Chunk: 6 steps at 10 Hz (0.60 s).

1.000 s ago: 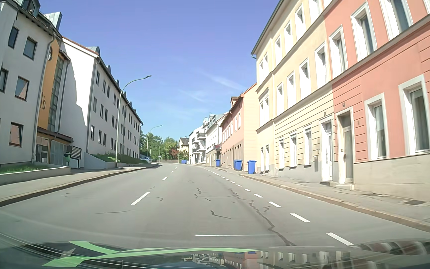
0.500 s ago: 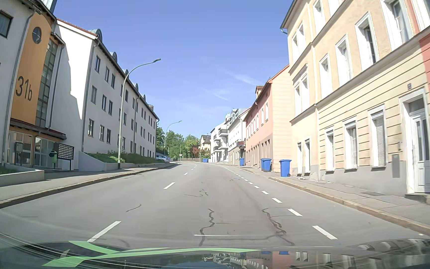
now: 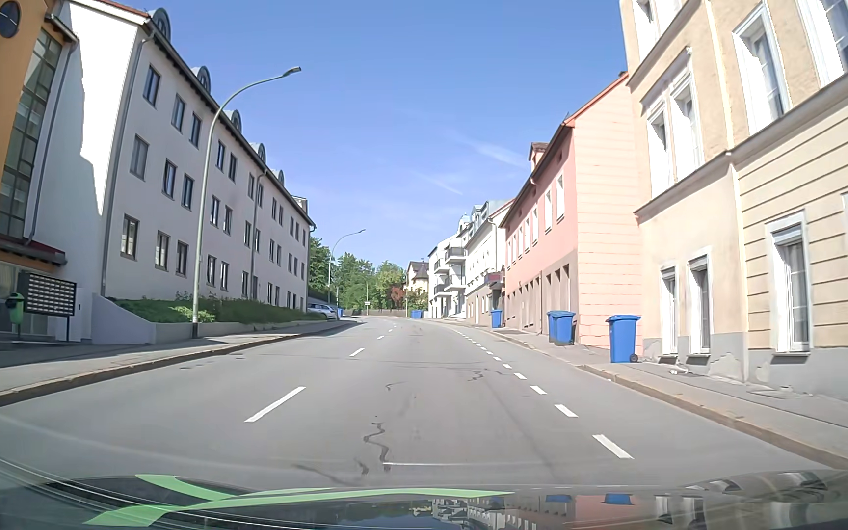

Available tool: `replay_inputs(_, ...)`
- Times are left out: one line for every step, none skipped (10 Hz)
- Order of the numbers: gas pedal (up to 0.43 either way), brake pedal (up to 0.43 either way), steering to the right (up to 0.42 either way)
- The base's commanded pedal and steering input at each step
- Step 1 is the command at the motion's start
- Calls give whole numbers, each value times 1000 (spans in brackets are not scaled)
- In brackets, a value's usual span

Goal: Follow the waypoints while adhering to traffic rules and regulations

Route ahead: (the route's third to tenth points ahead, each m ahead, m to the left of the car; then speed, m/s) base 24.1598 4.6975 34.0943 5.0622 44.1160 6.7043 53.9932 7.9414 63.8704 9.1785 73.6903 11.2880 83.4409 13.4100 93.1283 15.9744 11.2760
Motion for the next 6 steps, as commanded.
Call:
replay_inputs(280,0,-16)
replay_inputs(280,0,-22)
replay_inputs(280,0,-26)
replay_inputs(280,0,-26)
replay_inputs(280,0,-26)
replay_inputs(280,0,-26)
